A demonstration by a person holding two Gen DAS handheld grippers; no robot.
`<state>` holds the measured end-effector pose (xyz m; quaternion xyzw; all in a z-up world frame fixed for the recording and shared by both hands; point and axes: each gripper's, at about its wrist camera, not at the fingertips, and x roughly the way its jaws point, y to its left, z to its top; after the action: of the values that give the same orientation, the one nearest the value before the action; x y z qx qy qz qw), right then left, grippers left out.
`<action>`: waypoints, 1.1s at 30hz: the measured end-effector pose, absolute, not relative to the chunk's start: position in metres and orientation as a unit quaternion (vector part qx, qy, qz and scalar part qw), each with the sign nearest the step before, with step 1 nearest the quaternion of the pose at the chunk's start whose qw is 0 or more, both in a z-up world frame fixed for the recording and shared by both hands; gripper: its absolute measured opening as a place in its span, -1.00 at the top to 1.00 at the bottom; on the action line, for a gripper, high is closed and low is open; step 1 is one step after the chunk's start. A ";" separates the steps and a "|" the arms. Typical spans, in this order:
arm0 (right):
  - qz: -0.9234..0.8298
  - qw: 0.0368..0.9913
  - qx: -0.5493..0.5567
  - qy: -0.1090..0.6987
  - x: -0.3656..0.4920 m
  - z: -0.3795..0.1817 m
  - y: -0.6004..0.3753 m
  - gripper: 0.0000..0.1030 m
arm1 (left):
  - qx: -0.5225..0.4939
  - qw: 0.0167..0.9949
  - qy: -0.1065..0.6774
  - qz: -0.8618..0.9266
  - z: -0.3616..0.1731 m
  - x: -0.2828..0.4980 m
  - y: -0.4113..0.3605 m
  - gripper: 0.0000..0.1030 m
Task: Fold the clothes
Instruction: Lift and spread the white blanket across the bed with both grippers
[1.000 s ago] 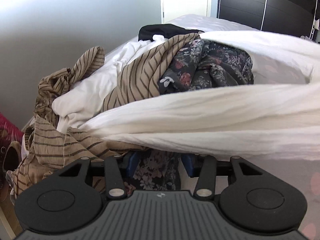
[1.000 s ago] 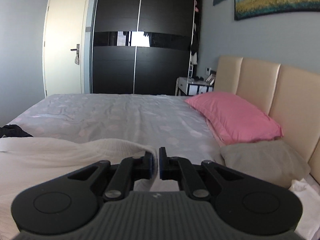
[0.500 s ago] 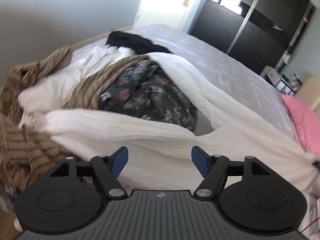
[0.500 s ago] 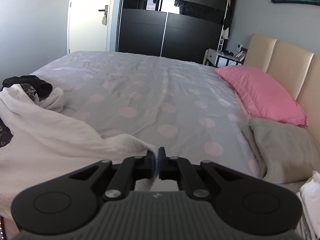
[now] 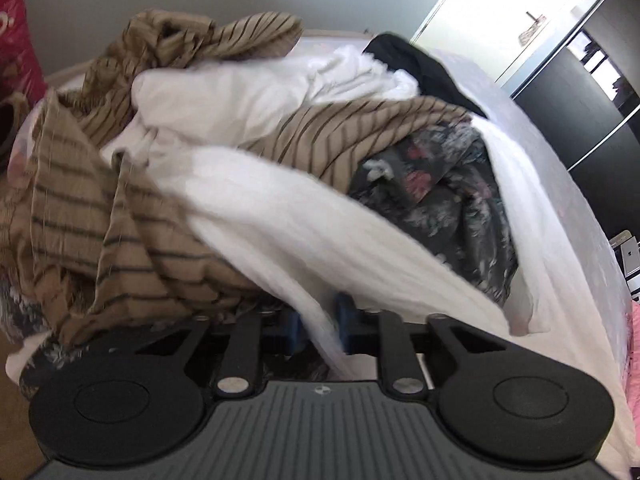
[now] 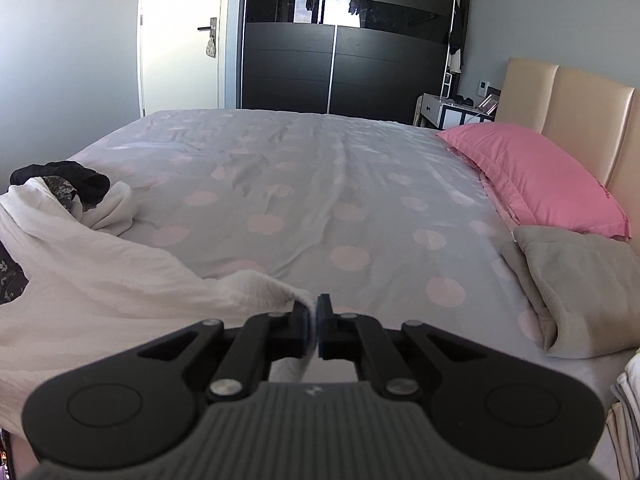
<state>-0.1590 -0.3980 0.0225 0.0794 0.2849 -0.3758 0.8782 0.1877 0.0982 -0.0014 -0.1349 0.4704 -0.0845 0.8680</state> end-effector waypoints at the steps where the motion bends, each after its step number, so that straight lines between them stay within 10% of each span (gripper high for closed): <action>1: -0.375 0.879 0.080 0.284 -0.159 0.023 -0.398 0.92 | -0.102 0.883 0.448 -0.092 0.008 0.182 0.089 0.87; 21: -0.485 0.871 0.022 0.079 -0.201 0.161 -0.401 0.94 | -0.016 0.906 0.238 -0.350 0.211 0.099 -0.043 0.97; 33: -0.486 0.843 0.050 0.224 -0.213 0.080 -0.420 0.94 | 0.086 0.829 0.409 -0.371 0.089 0.102 -0.069 0.94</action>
<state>-0.2132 -0.4199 0.0802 0.0498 0.2235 -0.4863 0.8432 0.1020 -0.0685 0.0889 0.0863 0.4088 -0.3711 0.8293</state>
